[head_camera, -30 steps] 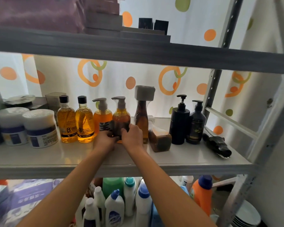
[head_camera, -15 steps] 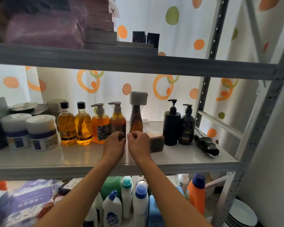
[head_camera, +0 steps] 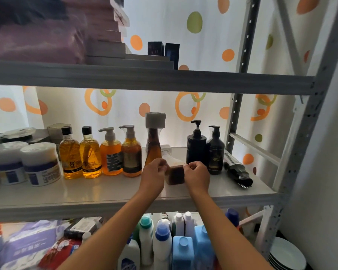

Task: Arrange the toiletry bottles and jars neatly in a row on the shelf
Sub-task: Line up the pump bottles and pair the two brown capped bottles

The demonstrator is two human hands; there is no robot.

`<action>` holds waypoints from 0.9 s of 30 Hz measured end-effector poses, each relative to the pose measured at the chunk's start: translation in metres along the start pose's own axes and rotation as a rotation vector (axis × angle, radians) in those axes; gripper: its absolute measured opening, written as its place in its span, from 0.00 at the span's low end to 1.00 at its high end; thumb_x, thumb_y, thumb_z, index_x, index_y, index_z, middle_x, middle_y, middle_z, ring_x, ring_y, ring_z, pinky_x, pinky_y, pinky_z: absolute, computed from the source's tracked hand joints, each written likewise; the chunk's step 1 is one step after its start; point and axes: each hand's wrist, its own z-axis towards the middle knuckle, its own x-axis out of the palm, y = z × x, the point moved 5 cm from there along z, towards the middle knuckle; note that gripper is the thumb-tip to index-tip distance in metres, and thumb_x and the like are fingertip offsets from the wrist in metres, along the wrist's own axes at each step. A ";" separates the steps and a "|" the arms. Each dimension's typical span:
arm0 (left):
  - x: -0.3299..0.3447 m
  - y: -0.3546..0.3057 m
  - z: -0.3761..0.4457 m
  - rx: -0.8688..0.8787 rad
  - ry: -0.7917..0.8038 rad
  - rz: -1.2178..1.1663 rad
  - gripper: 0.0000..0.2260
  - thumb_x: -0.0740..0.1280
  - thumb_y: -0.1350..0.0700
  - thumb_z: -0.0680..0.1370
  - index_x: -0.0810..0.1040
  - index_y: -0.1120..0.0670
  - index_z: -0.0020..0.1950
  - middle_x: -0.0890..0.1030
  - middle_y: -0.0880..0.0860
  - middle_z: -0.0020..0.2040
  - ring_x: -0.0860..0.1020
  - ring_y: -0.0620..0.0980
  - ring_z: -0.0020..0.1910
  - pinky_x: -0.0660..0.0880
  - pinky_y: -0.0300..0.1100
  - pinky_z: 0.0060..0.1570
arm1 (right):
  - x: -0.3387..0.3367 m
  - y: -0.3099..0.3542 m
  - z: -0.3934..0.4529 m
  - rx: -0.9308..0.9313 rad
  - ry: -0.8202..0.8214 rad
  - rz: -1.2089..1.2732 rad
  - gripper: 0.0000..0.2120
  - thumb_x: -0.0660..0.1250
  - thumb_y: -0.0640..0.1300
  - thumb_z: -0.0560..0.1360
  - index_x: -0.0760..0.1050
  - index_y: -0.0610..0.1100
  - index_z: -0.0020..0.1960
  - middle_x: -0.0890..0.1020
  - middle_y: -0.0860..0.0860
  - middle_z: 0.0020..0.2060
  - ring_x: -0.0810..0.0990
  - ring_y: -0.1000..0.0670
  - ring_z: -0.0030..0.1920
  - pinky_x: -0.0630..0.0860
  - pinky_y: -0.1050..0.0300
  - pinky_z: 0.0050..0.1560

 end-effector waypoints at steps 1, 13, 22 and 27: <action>0.004 0.000 0.000 0.001 0.006 0.020 0.08 0.61 0.59 0.81 0.79 0.53 0.56 0.81 0.51 0.50 0.79 0.50 0.50 0.73 0.36 0.46 | 0.001 -0.001 0.002 -0.005 0.031 -0.028 0.10 0.67 0.48 0.77 0.80 0.42 0.51 0.83 0.47 0.45 0.80 0.47 0.45 0.74 0.56 0.44; 0.031 0.011 -0.001 -0.299 0.187 -0.111 0.24 0.66 0.55 0.79 0.65 0.56 0.75 0.72 0.56 0.70 0.72 0.56 0.67 0.70 0.47 0.63 | 0.023 -0.011 0.021 0.321 0.300 0.210 0.24 0.78 0.51 0.68 0.81 0.34 0.55 0.82 0.41 0.53 0.82 0.39 0.50 0.84 0.42 0.38; 0.020 0.014 -0.012 -0.350 0.055 -0.390 0.14 0.62 0.60 0.81 0.76 0.60 0.65 0.76 0.57 0.64 0.76 0.53 0.58 0.76 0.38 0.50 | 0.011 -0.016 0.012 0.277 0.315 0.316 0.21 0.81 0.44 0.66 0.82 0.33 0.53 0.84 0.39 0.50 0.83 0.40 0.50 0.84 0.42 0.43; 0.023 0.013 -0.014 -0.403 0.067 -0.384 0.09 0.65 0.53 0.80 0.72 0.54 0.58 0.76 0.56 0.56 0.76 0.52 0.53 0.73 0.38 0.42 | 0.006 -0.017 -0.006 0.185 0.259 0.365 0.19 0.78 0.44 0.70 0.82 0.35 0.56 0.85 0.41 0.50 0.85 0.43 0.48 0.84 0.45 0.49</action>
